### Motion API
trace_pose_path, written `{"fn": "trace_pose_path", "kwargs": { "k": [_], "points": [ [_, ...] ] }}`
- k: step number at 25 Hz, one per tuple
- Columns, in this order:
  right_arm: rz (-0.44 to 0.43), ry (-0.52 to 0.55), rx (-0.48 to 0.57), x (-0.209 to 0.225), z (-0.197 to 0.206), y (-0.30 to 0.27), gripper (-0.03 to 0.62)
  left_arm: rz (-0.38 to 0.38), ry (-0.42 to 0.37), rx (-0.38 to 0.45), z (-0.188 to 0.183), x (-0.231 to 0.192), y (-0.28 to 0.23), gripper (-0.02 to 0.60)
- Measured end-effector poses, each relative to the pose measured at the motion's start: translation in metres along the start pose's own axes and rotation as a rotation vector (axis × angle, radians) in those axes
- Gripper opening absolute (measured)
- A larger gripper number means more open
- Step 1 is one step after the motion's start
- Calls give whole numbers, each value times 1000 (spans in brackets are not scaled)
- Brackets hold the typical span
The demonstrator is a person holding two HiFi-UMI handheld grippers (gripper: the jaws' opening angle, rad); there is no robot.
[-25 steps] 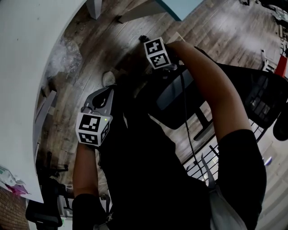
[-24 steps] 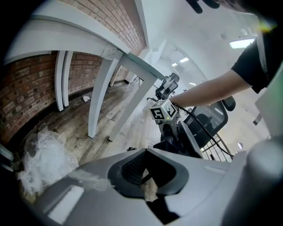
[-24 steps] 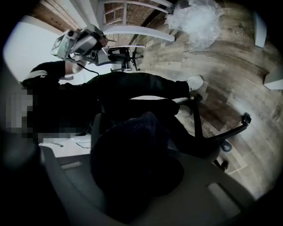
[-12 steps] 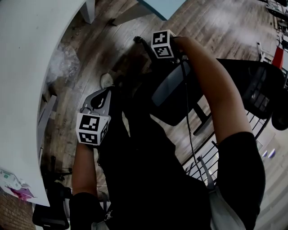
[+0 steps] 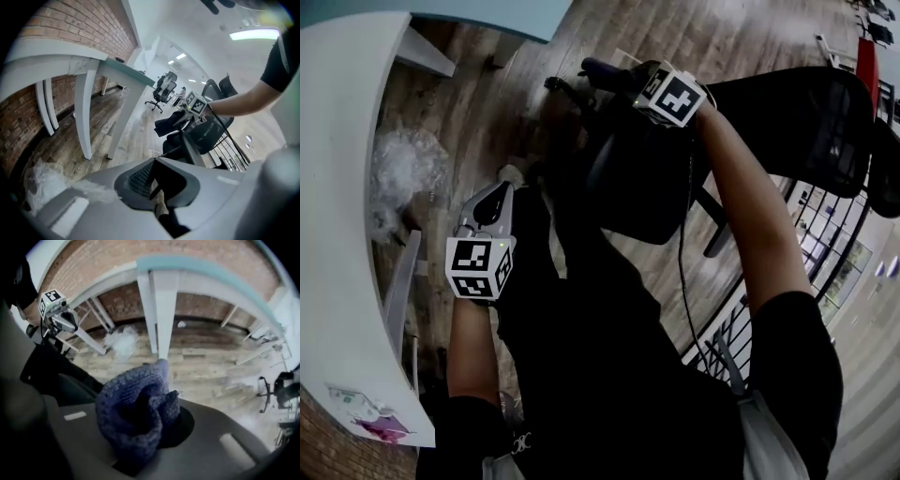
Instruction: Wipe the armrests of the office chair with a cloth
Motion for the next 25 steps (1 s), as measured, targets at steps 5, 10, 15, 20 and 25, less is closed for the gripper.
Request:
{"fn": "trace_pose_path", "kwargs": {
  "k": [5, 10, 15, 20, 25],
  "points": [
    [255, -214, 421, -13, 43, 95, 43, 18, -101, 57, -46, 45, -17, 6],
    [490, -350, 538, -89, 152, 161, 43, 80, -228, 97, -81, 122, -28, 6],
    [593, -592, 492, -171, 286, 176, 43, 160, -316, 68, -76, 207, -58, 6],
    [583, -835, 365, -266, 415, 154, 43, 265, -358, -9, -54, 295, -90, 6],
    [510, -999, 323, -337, 489, 122, 43, 332, -406, -67, -24, 375, -108, 6]
  ]
}}
Point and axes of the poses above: the fingertips, and each gripper's own axes: y backward along the fingers, x to its right, z out of its underside, the point moved 3 cm from there along y, backward along the fingers, and after that the axes turned 1 degree about -y, right-handed, at the moved point
